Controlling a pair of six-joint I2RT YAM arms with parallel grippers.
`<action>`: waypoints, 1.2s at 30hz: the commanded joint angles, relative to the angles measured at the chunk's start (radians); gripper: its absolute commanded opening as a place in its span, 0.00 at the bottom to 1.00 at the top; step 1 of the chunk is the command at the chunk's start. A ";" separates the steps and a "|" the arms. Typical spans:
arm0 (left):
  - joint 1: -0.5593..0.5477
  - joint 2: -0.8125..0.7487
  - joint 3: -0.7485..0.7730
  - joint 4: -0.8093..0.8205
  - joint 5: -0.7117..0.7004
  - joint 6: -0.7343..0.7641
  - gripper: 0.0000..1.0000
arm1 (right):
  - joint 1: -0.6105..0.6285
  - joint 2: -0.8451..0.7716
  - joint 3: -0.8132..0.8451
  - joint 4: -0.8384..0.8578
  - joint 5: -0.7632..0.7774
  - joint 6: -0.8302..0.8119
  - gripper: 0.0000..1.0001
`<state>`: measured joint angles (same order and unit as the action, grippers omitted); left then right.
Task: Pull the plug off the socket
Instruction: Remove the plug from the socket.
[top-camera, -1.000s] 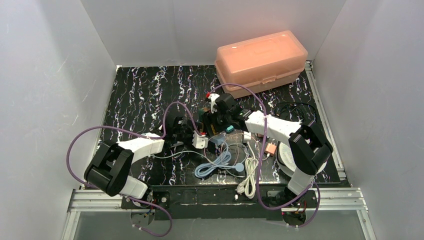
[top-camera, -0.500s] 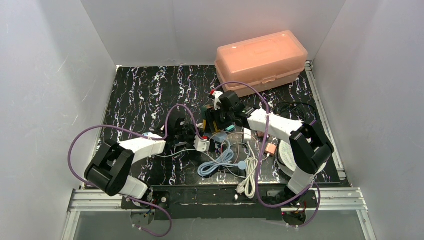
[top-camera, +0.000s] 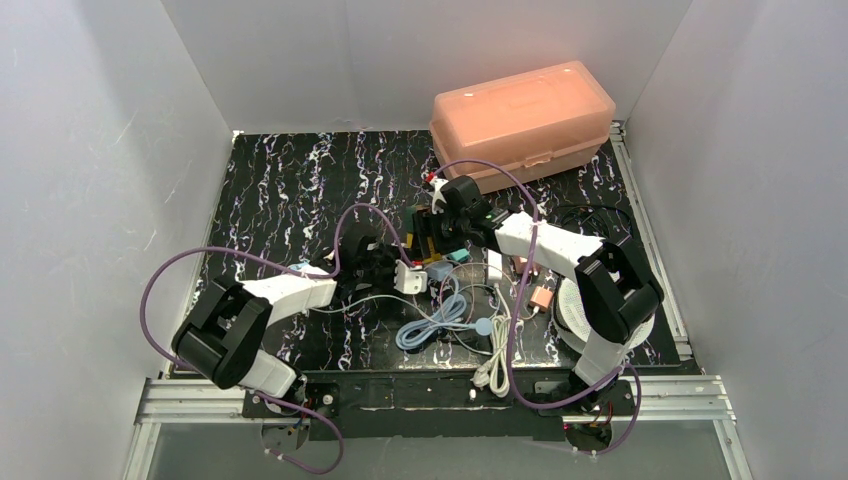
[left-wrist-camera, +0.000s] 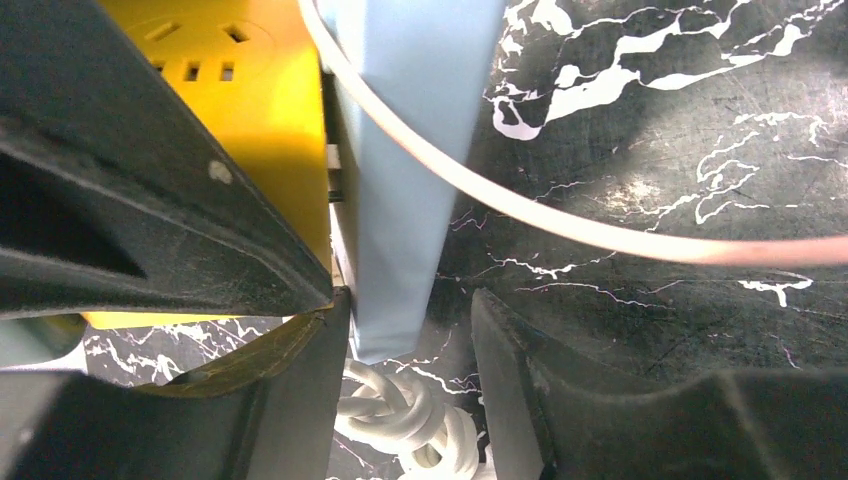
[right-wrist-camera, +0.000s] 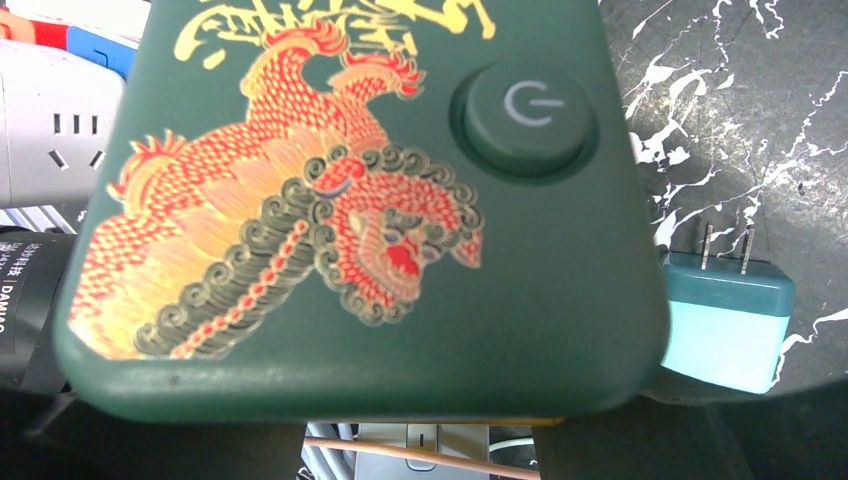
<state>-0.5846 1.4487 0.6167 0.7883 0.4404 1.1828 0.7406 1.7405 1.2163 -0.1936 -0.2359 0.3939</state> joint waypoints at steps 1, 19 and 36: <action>-0.033 0.030 0.050 -0.083 0.045 -0.070 0.44 | 0.007 -0.061 0.059 0.268 -0.171 0.142 0.01; -0.064 -0.020 -0.039 -0.081 0.158 0.100 0.00 | -0.056 -0.066 0.095 0.167 -0.241 0.134 0.01; 0.034 -0.202 -0.017 -0.223 0.210 -0.074 0.11 | 0.028 -0.133 0.070 0.024 -0.185 -0.192 0.01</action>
<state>-0.5640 1.3083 0.5716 0.6872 0.5690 1.2289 0.7540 1.7206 1.2446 -0.3492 -0.3565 0.2260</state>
